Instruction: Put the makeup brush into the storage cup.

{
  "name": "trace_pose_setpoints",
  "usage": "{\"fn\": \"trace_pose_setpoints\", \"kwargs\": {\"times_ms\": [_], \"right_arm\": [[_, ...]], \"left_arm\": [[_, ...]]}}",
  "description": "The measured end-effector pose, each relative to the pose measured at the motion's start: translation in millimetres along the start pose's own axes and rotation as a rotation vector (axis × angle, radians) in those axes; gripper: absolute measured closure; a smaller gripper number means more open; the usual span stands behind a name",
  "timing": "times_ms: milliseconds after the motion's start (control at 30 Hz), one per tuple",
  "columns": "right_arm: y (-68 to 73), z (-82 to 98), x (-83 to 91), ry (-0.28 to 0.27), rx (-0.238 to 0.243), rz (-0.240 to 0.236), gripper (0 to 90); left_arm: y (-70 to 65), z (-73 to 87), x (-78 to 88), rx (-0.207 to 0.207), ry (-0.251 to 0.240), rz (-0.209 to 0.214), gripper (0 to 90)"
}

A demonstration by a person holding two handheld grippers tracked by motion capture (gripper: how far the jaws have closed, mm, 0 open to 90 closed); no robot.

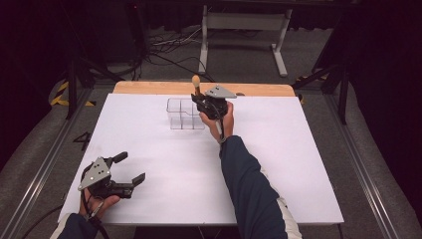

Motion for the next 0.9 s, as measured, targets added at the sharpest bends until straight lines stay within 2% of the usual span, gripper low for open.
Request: {"fn": "trace_pose_setpoints", "kwargs": {"times_ms": [167,667,833,900], "right_arm": [[3.5,0.9,-0.4,0.008,0.017,0.0,78.0],[-5.1,0.8,2.3,0.024,0.02,0.031,76.1],[-7.4,-1.0,3.8,0.023,0.023,0.037,60.0],[-7.8,-1.9,4.5,0.028,0.031,0.041,57.5]], "left_arm": [[-0.3,-0.4,0.8,0.001,-0.002,0.004,6.7],[0.8,0.7,-0.9,0.01,0.001,0.003,6.9],[0.7,1.4,-1.6,0.012,0.006,0.009,6.9],[0.5,1.6,-1.7,0.016,0.008,0.009,6.9]]}}
Point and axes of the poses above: each handheld gripper's, and its own axes: x roughly backward along the jaws, z roughly out of its underside, y roughly to its left, the point moved 6 cm from there along -x, roughly forward along the jaws, and after that the axes turned 8 degrees about z, right-handed, at the moved point
